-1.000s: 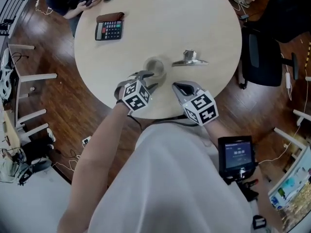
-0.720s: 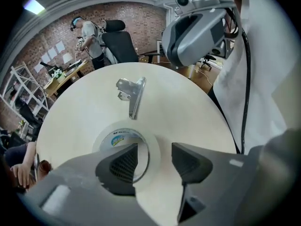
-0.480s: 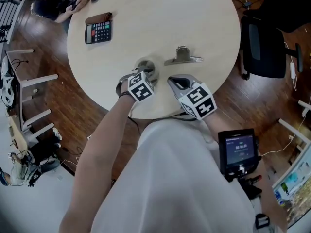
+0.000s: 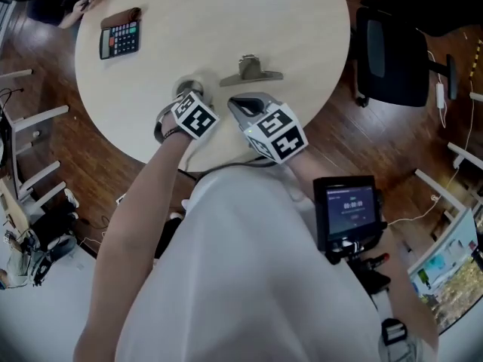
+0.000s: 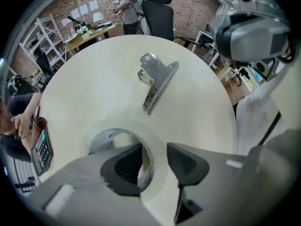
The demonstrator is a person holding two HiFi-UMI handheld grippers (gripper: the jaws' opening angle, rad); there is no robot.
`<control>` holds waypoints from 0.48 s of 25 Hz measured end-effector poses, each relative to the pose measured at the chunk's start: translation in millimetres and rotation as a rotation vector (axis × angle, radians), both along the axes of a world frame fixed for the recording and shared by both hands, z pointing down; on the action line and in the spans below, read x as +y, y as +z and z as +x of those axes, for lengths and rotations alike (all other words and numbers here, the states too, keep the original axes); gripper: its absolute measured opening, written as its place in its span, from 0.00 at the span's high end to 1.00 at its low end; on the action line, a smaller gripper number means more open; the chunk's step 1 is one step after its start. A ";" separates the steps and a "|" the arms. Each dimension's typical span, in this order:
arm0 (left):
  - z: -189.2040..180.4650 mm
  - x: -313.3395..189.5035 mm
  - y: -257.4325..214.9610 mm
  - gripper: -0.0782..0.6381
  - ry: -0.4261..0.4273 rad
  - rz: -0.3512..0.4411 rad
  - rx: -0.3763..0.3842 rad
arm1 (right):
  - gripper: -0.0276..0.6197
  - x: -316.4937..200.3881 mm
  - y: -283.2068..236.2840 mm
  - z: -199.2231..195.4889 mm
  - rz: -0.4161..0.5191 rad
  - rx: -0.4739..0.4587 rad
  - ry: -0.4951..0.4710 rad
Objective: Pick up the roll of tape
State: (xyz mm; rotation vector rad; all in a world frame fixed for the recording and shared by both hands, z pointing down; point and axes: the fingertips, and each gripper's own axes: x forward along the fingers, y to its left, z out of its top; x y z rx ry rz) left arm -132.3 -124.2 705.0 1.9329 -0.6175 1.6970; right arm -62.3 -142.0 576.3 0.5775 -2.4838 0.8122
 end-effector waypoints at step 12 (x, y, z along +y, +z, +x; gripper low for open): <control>5.5 6.1 5.7 0.73 0.035 -0.003 -0.081 | 0.95 -11.1 6.1 14.0 0.001 -0.004 -0.072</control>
